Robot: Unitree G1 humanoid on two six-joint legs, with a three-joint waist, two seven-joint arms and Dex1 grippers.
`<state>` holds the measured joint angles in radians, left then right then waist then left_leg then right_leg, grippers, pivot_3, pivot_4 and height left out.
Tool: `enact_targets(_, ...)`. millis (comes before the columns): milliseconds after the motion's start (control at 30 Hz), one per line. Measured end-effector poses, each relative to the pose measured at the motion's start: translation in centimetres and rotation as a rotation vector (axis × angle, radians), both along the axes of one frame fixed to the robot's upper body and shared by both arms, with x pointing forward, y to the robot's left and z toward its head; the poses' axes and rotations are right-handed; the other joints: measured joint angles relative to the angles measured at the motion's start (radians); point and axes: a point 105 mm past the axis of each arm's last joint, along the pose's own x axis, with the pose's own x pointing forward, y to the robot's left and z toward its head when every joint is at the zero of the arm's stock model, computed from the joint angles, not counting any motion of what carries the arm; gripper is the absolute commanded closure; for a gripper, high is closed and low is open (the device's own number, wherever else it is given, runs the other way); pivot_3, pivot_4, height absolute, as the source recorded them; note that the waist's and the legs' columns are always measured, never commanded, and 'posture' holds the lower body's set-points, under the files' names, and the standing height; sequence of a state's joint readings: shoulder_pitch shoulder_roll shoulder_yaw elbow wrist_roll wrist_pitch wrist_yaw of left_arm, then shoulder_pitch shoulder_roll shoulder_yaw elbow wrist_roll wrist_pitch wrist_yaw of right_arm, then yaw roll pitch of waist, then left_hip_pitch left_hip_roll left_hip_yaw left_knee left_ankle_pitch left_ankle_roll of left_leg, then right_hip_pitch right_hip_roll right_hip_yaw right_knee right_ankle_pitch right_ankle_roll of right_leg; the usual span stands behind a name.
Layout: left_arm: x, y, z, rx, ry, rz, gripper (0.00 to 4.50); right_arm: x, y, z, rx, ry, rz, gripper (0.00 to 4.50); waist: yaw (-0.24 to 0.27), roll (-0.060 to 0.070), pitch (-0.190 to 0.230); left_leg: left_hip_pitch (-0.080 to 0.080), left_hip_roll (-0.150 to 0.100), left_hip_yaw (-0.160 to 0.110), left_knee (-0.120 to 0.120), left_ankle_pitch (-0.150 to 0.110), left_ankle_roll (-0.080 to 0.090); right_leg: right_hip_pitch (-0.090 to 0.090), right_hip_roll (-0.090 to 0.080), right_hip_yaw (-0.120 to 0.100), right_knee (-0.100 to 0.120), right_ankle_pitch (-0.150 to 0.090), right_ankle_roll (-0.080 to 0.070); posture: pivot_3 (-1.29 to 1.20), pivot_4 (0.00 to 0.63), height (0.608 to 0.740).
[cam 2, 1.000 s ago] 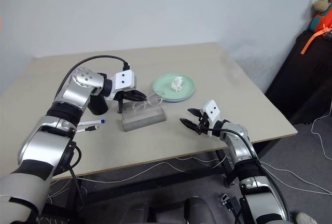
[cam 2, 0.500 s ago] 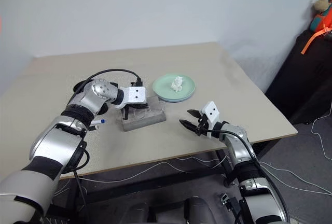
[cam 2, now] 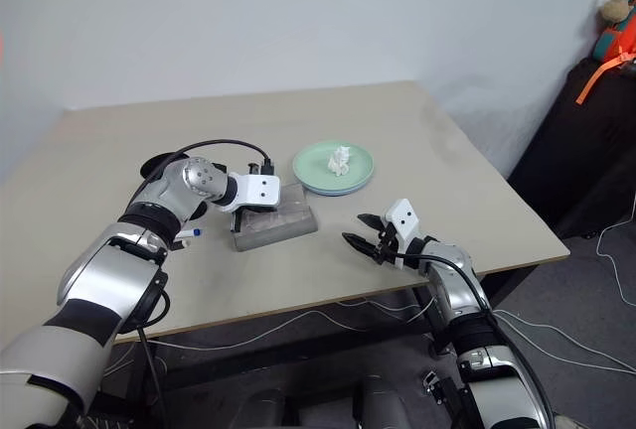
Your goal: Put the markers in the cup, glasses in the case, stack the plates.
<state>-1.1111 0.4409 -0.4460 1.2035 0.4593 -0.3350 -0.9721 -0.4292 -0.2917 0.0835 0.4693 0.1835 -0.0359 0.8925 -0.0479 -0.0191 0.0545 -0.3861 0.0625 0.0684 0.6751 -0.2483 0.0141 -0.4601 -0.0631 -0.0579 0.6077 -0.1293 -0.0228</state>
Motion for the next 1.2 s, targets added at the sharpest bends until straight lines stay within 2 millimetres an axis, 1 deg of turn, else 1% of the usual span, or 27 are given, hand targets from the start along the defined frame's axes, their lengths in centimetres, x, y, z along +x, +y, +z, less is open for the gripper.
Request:
enact_targets(300, 0.2, 0.3, -0.1, 0.005, -0.011, 0.021, 4.49, -0.1, 0.3, -0.1, -0.004, 0.003, 0.011, 1.59, 0.000, 0.000, 0.000, 0.000, 0.000, 0.000, 0.000, 0.000, 0.000, 0.000, 0.000, 0.000, 0.000, 0.000, 0.000, 0.00, 0.000, 0.740)
enact_targets(433, -0.7, 0.3, -0.5, 0.010, 0.090, 0.000, 4.49, -0.1, 0.3, -0.1, -0.005, 0.004, 0.012, 1.59, 0.000, 0.000, 0.000, 0.000, 0.000, 0.000, 0.000, 0.000, 0.000, 0.000, 0.000, 0.000, 0.000, 0.000, 0.000, 0.00, 0.000, 0.740)
enact_targets(633, -1.6, 0.3, -0.3, 0.004, 0.170, -0.032, 4.49, -0.1, 0.3, -0.2, -0.005, 0.004, 0.012, 1.59, 0.000, 0.000, 0.000, 0.000, 0.000, 0.000, 0.000, 0.000, 0.000, 0.000, 0.000, 0.000, 0.000, 0.000, 0.000, 0.00, 0.000, 0.740)
enact_targets(667, -1.6, 0.3, -0.3, 0.003, 0.177, -0.030, 4.05, -0.1, 0.3, -0.2, -0.005, 0.004, 0.012, 1.59, 0.000, 0.000, 0.000, 0.000, 0.000, 0.000, 0.000, 0.000, 0.000, 0.000, 0.000, 0.000, 0.000, 0.000, 0.000, 0.00, 0.000, 0.740)
enact_targets(700, -1.7, 0.3, -0.4, 0.004, 0.183, -0.030, 3.85, -0.1, 0.4, -0.2, -0.005, 0.005, 0.013, 1.59, 0.000, 0.000, 0.000, 0.000, 0.000, 0.000, 0.000, 0.000, 0.000, 0.000, 0.000, 0.000, 0.000, 0.000, 0.000, 0.00, 0.000, 0.740)
enact_targets(767, -1.9, 0.4, -0.7, -0.003, 0.201, -0.019, 3.13, -0.1, 0.4, -0.2, -0.006, 0.005, 0.014, 1.59, 0.000, 0.000, 0.000, 0.000, 0.000, 0.000, 0.000, 0.000, 0.000, 0.000, 0.000, 0.000, 0.000, 0.000, 0.000, 0.00, 0.000, 0.740)
enact_targets(900, -1.7, 0.3, -0.3, -0.027, 0.194, -0.011, 1.83, -0.2, 0.4, -0.2, -0.006, 0.006, 0.015, 1.59, 0.000, 0.000, 0.000, 0.000, 0.000, 0.000, 0.000, 0.000, 0.000, 0.000, 0.000, 0.000, 0.000, 0.000, 0.000, 0.00, 0.000, 0.740)
enact_targets(1100, -1.5, -0.1, 0.0, -0.077, 0.189, 0.010, 1.83, -0.2, 0.5, -0.2, -0.007, 0.007, 0.018, 1.59, 0.000, 0.000, 0.000, 0.000, 0.000, 0.000, 0.000, 0.000, 0.000, 0.000, 0.000, 0.000, 0.000, 0.000, 0.000, 0.00, 0.000, 0.740)
enact_targets(1200, -1.2, -0.8, 0.8, -0.150, 0.182, 0.023, 1.83, -0.2, 0.6, -0.3, -0.008, 0.008, 0.022, 1.59, 0.000, 0.000, 0.000, 0.000, 0.000, 0.000, 0.000, 0.000, 0.000, 0.000, 0.000, 0.000, 0.000, 0.000, 0.000, 0.00, 0.000, 0.740)
